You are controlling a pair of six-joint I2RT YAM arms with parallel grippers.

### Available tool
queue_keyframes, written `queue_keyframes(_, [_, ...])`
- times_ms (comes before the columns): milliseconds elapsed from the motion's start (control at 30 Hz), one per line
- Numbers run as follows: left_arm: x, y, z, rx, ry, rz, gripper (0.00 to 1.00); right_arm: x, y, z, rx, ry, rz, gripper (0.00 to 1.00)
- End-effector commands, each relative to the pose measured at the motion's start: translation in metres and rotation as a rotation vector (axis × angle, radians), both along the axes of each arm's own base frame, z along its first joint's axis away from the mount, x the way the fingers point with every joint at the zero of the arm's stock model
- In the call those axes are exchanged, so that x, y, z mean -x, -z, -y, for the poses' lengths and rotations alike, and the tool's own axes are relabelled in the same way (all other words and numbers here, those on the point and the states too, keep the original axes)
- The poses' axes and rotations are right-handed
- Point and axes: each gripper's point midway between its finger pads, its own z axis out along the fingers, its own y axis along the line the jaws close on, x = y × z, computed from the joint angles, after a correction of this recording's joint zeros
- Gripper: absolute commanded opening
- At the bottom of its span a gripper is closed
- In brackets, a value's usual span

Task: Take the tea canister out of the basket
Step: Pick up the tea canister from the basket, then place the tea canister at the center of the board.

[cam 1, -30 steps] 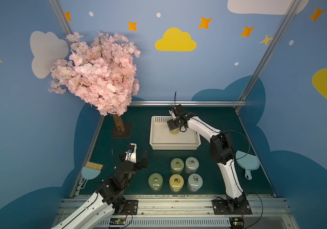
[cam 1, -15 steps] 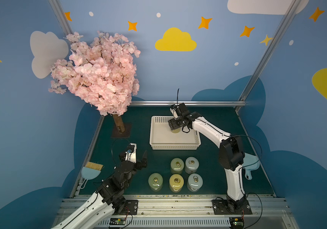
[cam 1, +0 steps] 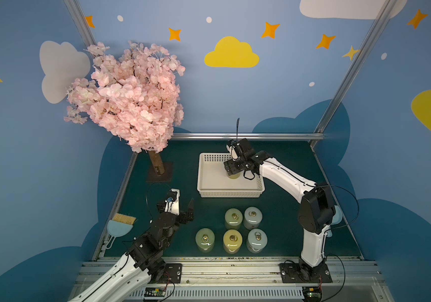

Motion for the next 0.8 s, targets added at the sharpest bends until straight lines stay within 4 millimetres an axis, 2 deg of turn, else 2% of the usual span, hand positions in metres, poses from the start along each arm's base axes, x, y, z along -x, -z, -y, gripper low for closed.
queue_keyframes(0, [0.000, -0.001, 0.001, 0.004, 0.007, 0.010, 1.00, 0.005, -0.055, -0.006, -0.107, -0.007, 0.103, 0.57])
queue_keyframes(300, [0.000, -0.001, 0.001, 0.007, 0.010, 0.011, 1.00, 0.043, -0.067, -0.007, -0.177, -0.075, 0.073, 0.57])
queue_keyframes(500, [0.001, -0.002, -0.002, 0.014, -0.006, 0.019, 1.00, 0.077, -0.076, -0.018, -0.241, -0.144, 0.064, 0.57])
queue_keyframes(767, [0.002, -0.005, -0.013, 0.027, -0.057, 0.047, 1.00, 0.122, -0.083, -0.044, -0.309, -0.265, 0.069, 0.56])
